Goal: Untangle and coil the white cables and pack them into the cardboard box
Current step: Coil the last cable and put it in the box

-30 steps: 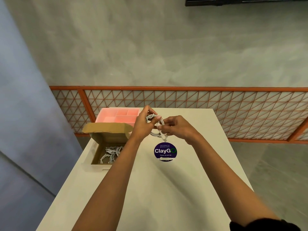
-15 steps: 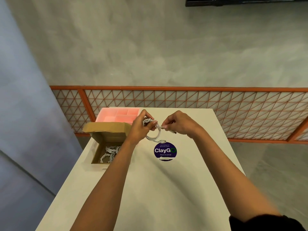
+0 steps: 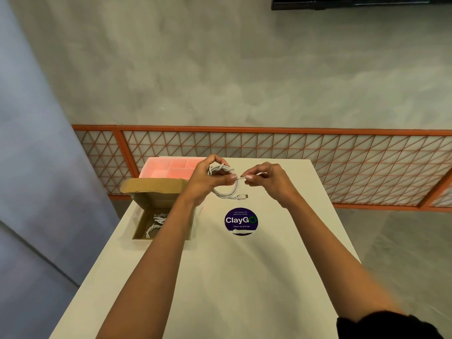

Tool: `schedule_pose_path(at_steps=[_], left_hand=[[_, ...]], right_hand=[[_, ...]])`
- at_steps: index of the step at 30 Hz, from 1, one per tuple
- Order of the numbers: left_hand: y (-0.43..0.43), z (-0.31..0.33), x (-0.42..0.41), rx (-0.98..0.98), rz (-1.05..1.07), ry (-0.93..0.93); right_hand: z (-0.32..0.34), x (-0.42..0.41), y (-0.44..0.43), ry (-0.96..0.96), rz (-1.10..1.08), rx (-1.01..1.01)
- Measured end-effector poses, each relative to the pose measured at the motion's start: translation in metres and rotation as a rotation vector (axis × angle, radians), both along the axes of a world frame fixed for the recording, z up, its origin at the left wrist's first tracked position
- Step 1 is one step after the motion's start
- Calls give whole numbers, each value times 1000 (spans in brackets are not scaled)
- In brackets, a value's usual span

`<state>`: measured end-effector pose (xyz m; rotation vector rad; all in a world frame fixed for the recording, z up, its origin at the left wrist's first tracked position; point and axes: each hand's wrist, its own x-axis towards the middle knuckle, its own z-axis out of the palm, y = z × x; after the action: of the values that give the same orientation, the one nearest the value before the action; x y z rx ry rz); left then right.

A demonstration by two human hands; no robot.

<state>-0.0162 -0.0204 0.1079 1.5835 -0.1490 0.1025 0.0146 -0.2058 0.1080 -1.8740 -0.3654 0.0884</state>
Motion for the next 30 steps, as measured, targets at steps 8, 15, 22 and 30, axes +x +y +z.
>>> schedule_pose_path(at_steps=[8,15,22,30], left_hand=[[-3,-5,3,38,81,10],[-1,-13,7,74,88,46],[0,-22,12,41,100,76],[-9,-48,7,-300,87,158]], right_hand=[[-4,-5,9,202,210,7],[-21,-7,19,291,123,183],[-22,-10,27,377,-1,230],[-21,-5,33,347,-235,367]])
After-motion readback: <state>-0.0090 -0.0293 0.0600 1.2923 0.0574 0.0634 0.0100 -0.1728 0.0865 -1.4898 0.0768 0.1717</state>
